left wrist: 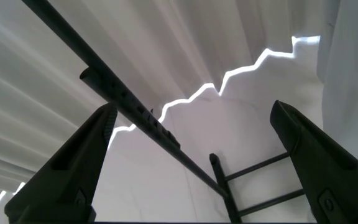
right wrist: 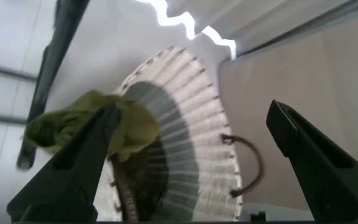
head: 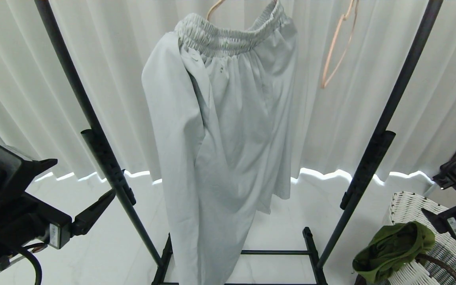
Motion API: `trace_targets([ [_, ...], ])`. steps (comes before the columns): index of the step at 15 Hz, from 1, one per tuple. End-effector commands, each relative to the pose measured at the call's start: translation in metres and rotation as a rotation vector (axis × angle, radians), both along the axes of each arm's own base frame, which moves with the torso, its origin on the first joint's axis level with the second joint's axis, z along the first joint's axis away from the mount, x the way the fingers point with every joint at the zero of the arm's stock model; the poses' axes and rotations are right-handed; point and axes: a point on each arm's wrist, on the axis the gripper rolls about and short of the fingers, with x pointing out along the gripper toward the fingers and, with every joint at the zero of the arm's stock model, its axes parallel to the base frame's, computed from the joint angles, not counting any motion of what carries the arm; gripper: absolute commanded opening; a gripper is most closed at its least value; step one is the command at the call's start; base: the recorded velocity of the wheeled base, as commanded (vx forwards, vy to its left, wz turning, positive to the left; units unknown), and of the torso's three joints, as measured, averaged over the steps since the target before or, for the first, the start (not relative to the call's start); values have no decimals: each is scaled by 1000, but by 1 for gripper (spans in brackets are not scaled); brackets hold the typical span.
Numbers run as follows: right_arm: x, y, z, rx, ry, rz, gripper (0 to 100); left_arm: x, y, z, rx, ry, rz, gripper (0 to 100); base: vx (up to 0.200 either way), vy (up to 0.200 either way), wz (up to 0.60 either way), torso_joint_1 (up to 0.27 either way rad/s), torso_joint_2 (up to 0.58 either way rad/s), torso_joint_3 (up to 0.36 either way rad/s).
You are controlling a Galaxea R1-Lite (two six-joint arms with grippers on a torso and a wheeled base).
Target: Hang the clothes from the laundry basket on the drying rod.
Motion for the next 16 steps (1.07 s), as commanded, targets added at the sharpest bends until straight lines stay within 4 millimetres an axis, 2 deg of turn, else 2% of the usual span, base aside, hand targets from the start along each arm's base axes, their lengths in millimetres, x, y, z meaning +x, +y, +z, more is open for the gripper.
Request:
trace_targets([
  [1,31,-2,-25,28,121,-51,100,-1,0,0,0,-1,0,100,0,0,0,0,0,0],
  [3,45,0,-33,88,143,-93,100,-2,0,-1,0,-1,1,100,0,0,0,0,0,0],
  [6,57,-11,-46,79,225,-151,100,-3,1,-3,3,4,1,100,0,0,0,0,0,0],
  [16,65,-17,-60,66,297,-188,100,-6,1,-8,6,19,3,100,0,0,0,0,0,0],
])
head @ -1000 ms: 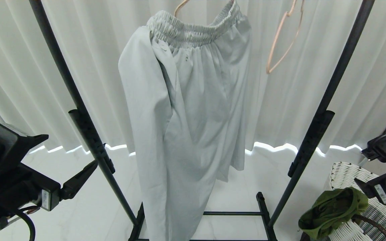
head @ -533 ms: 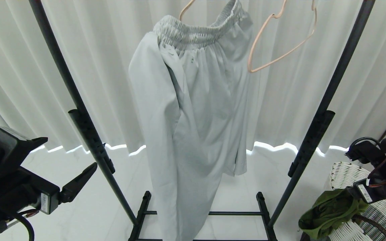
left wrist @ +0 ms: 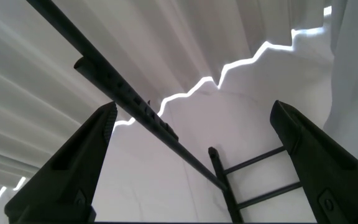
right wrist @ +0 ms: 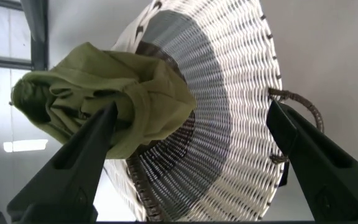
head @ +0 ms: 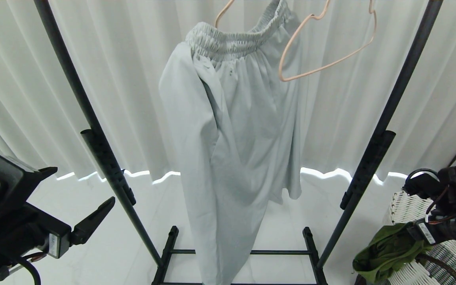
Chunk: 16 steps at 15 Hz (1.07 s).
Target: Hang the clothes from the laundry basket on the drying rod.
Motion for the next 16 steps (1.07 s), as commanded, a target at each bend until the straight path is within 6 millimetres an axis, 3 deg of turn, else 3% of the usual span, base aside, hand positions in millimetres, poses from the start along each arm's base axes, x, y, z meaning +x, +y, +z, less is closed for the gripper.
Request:
trace_targets([
  [1,2,-1,-4,-2,13,-5,100,-1,0,0,-1,-1,0,100,0,0,0,0,0,0],
  [2,2,-1,-4,-3,17,-6,0,-1,0,0,-1,-1,0,100,0,0,0,0,0,0],
  [7,1,-2,-4,-28,19,-33,0,-1,0,-1,0,1,0,100,0,0,0,0,0,0],
  [10,-1,-1,7,-24,-29,-28,0,-1,0,-1,-1,1,-2,100,0,0,0,0,0,0],
  [15,-8,17,63,-2,-233,49,0,0,0,-3,2,11,0,100,0,0,0,0,0,0],
  [16,-17,26,85,9,-280,91,0,-1,1,-6,4,20,1,100,0,0,0,0,0,0],
])
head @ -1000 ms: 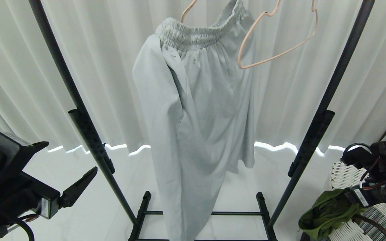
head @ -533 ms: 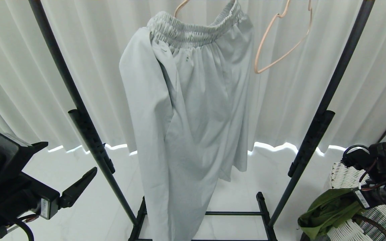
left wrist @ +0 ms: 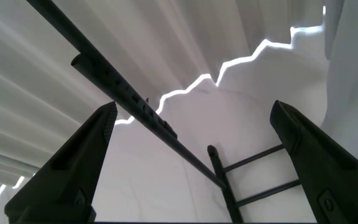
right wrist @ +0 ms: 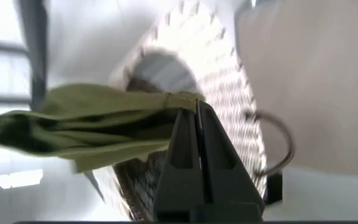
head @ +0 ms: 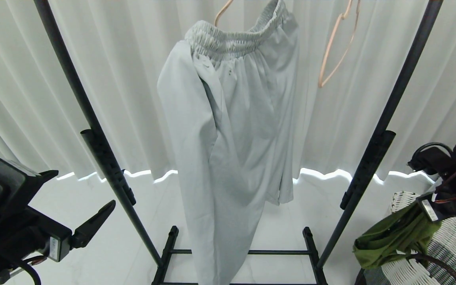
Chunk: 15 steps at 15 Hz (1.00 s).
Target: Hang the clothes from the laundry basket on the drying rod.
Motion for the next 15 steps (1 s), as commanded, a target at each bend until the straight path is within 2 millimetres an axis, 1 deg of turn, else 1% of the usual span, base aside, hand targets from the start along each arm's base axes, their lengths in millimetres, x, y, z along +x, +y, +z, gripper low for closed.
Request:
trace_targets([
  [1,-19,13,46,23,-134,71,0,-2,1,-4,3,11,4,100,0,0,0,0,0,0],
  [3,-34,23,75,37,-190,133,0,-3,2,-7,6,20,9,100,0,0,0,0,0,0],
  [5,-46,33,97,52,-226,196,0,-4,2,-7,6,18,16,100,-200,0,0,0,2,0],
  [6,-51,37,105,58,-237,223,0,-4,2,-7,6,15,17,100,-200,0,0,12,17,-7],
  [9,-62,47,120,74,-263,295,0,-4,2,-5,6,9,16,100,-200,0,0,-5,7,1],
  [12,-67,61,128,93,-284,370,0,-5,2,-3,1,-1,9,100,-200,0,0,-4,1,2],
  [14,-73,72,132,108,-296,435,0,-8,-1,2,-8,-26,-45,100,0,0,0,0,0,0],
  [15,-77,78,135,117,-302,473,0,-8,-6,6,-19,-37,-110,100,0,0,0,0,0,0],
])
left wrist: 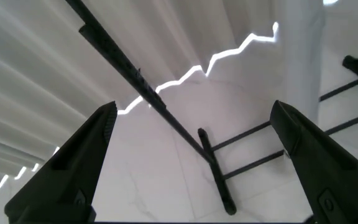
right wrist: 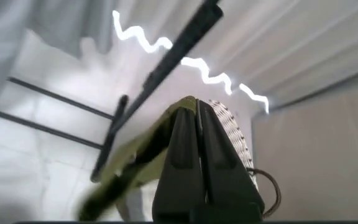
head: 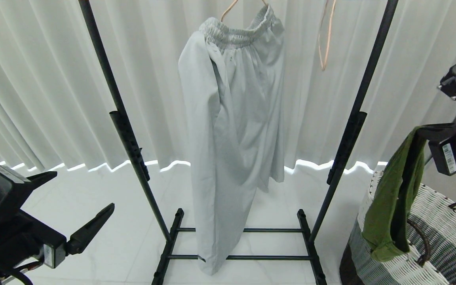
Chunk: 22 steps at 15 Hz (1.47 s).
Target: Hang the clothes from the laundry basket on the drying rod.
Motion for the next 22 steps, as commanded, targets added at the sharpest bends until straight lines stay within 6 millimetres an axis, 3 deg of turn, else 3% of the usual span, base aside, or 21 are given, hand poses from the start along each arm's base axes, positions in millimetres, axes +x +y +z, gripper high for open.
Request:
trace_targets([
  [1,-7,12,6,13,-18,76,0,-1,-7,8,-18,-26,-95,100,0,0,0,0,0,0],
  [7,-28,46,19,47,-49,281,0,9,-52,22,-127,44,-416,100,0,0,0,0,0,0],
  [12,-42,69,35,110,-73,403,0,23,-124,54,-357,168,-618,100,0,0,0,0,0,0],
  [15,-56,79,36,138,-63,479,0,38,-151,34,-356,290,-618,100,0,0,0,0,0,0],
  [18,-65,86,36,157,-51,531,0,35,-176,22,-494,478,-620,100,0,0,0,0,0,0],
  [22,-70,91,42,187,-74,563,0,49,-205,-2,-477,579,-593,100,0,0,0,0,0,0],
])
